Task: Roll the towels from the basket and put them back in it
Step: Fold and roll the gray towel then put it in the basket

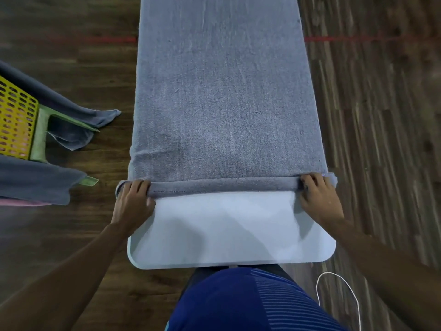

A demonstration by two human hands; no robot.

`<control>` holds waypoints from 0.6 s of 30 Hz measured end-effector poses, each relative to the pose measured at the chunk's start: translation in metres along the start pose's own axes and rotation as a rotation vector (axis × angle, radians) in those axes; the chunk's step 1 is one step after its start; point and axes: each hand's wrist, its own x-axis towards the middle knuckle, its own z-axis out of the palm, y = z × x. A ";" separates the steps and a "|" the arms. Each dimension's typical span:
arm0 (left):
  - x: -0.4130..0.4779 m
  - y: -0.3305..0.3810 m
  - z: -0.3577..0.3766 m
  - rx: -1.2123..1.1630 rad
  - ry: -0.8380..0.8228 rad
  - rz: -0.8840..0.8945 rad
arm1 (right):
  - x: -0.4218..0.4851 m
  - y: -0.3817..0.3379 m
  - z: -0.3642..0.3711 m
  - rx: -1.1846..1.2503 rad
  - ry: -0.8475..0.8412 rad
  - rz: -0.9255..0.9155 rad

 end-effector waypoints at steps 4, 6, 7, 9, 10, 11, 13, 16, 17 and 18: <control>0.007 -0.002 -0.005 -0.040 -0.011 -0.022 | 0.002 -0.003 -0.004 0.024 -0.019 0.036; 0.013 0.000 -0.010 -0.044 -0.012 -0.034 | 0.006 -0.005 -0.011 0.034 -0.039 0.046; 0.015 0.001 -0.013 -0.041 -0.024 -0.038 | 0.008 -0.006 -0.014 0.025 -0.059 0.042; 0.015 0.002 -0.017 -0.027 -0.055 -0.050 | 0.010 -0.006 -0.018 -0.002 -0.100 0.040; 0.015 0.003 -0.020 -0.020 -0.088 -0.066 | 0.011 -0.005 -0.018 -0.009 -0.116 0.046; 0.014 0.004 -0.024 -0.014 -0.118 -0.090 | 0.012 -0.004 -0.019 -0.015 -0.133 0.052; 0.017 0.006 -0.027 -0.019 -0.159 -0.154 | 0.016 -0.005 -0.020 -0.020 -0.158 0.058; 0.025 0.008 -0.031 -0.060 -0.183 -0.233 | 0.023 -0.005 -0.016 -0.001 -0.172 0.114; 0.027 0.007 -0.029 -0.064 -0.192 -0.249 | 0.025 -0.006 -0.015 0.006 -0.159 0.135; 0.028 0.008 -0.028 -0.056 -0.189 -0.253 | 0.026 -0.006 -0.013 0.011 -0.133 0.157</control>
